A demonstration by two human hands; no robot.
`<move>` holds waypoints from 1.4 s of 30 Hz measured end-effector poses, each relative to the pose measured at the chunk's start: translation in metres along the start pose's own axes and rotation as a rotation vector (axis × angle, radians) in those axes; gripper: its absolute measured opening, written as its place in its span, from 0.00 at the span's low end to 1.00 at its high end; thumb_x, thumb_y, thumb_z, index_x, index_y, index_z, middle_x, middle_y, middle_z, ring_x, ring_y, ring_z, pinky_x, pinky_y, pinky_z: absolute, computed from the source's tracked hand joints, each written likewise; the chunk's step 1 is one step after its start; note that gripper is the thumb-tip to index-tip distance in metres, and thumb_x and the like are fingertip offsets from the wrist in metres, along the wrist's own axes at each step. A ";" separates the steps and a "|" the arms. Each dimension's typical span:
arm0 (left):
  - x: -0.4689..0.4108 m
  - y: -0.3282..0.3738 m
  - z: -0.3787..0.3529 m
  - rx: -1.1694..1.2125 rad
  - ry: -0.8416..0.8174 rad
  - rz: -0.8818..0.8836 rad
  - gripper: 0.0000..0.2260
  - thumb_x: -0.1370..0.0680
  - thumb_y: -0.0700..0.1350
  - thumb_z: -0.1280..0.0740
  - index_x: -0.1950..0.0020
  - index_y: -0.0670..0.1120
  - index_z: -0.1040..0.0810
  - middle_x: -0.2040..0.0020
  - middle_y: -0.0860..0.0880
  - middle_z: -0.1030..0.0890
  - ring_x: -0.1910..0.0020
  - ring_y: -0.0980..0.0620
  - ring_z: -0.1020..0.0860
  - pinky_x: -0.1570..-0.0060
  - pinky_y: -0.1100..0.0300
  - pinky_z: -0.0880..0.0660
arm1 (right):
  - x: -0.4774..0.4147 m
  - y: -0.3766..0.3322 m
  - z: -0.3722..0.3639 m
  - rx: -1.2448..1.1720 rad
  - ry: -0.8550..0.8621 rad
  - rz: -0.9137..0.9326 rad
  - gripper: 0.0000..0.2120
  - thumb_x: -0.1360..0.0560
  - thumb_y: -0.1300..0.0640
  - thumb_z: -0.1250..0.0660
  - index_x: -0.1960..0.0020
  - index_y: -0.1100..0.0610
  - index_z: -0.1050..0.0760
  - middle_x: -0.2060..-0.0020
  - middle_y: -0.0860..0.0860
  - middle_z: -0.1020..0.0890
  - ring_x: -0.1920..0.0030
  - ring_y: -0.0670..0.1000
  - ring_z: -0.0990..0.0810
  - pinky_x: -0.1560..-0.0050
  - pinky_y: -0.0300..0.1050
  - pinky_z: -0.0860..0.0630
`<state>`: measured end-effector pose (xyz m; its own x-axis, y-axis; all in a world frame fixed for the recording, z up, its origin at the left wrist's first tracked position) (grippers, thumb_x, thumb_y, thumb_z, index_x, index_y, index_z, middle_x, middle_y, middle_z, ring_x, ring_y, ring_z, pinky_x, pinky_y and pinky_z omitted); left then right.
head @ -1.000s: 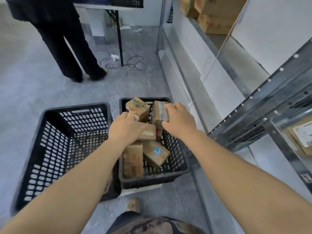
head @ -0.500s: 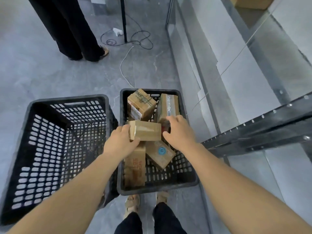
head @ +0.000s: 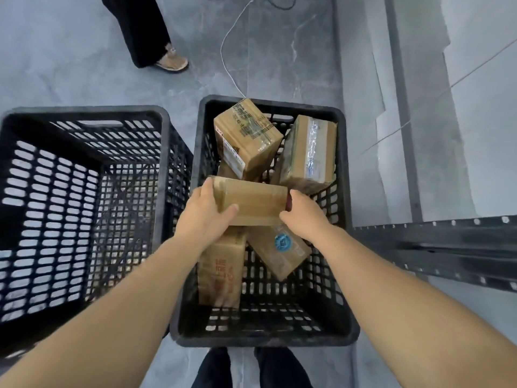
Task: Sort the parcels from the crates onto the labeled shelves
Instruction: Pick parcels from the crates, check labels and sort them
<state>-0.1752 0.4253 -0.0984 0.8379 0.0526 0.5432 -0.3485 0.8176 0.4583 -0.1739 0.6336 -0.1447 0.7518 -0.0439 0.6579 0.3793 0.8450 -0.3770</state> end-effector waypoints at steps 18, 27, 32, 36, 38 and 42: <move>0.035 0.003 0.028 0.445 0.024 0.081 0.23 0.22 0.62 0.42 0.39 0.44 0.31 0.43 0.46 0.25 0.47 0.49 0.25 0.58 0.57 0.30 | 0.061 -0.011 0.021 -0.735 0.042 -0.126 0.25 0.23 0.45 0.36 0.30 0.53 0.35 0.42 0.47 0.26 0.40 0.51 0.27 0.37 0.57 0.26; 0.063 0.003 0.075 0.451 0.035 0.058 0.28 0.29 0.53 0.36 0.30 0.48 0.32 0.34 0.44 0.29 0.40 0.43 0.26 0.39 0.44 0.27 | 0.119 -0.056 0.073 -0.739 0.221 -0.003 0.08 0.21 0.54 0.38 0.42 0.52 0.32 0.48 0.50 0.25 0.46 0.54 0.22 0.43 0.56 0.21; 0.081 0.012 0.104 0.544 0.099 -0.019 0.23 0.24 0.46 0.34 0.31 0.48 0.35 0.36 0.46 0.28 0.40 0.46 0.27 0.42 0.43 0.25 | 0.152 -0.076 0.085 -0.729 0.224 0.079 0.22 0.20 0.61 0.40 0.28 0.49 0.36 0.41 0.51 0.26 0.48 0.50 0.22 0.49 0.48 0.20; 0.105 0.020 0.124 0.621 0.129 -0.021 0.15 0.22 0.57 0.39 0.43 0.48 0.34 0.48 0.48 0.25 0.48 0.47 0.25 0.48 0.45 0.23 | 0.168 -0.080 0.090 -0.785 0.261 0.066 0.11 0.23 0.56 0.37 0.40 0.52 0.30 0.46 0.51 0.24 0.45 0.53 0.22 0.44 0.53 0.22; 0.113 0.020 0.135 0.613 0.162 -0.018 0.20 0.23 0.63 0.42 0.46 0.46 0.33 0.51 0.47 0.24 0.50 0.47 0.23 0.48 0.45 0.23 | 0.176 -0.084 0.092 -0.801 0.272 0.052 0.16 0.26 0.43 0.37 0.46 0.53 0.29 0.48 0.51 0.23 0.45 0.54 0.23 0.41 0.59 0.24; 0.123 0.021 0.150 0.601 0.197 -0.040 0.12 0.20 0.53 0.39 0.41 0.47 0.32 0.46 0.48 0.25 0.47 0.47 0.25 0.44 0.44 0.25 | 0.192 -0.092 0.102 -0.778 0.307 0.061 0.35 0.35 0.27 0.46 0.43 0.52 0.26 0.49 0.50 0.20 0.46 0.53 0.22 0.42 0.59 0.24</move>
<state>-0.1424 0.3629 0.0830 0.8969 0.1802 0.4038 -0.4422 0.3597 0.8217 -0.1197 0.6018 0.0830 0.8537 -0.2485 0.4576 0.5126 0.2463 -0.8225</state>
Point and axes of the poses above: each hand's wrist, its own x-axis away from the middle knuckle, its own z-axis out of the back of the hand, y = z × x, the point moved 6 cm from there along -x, towards the middle knuckle
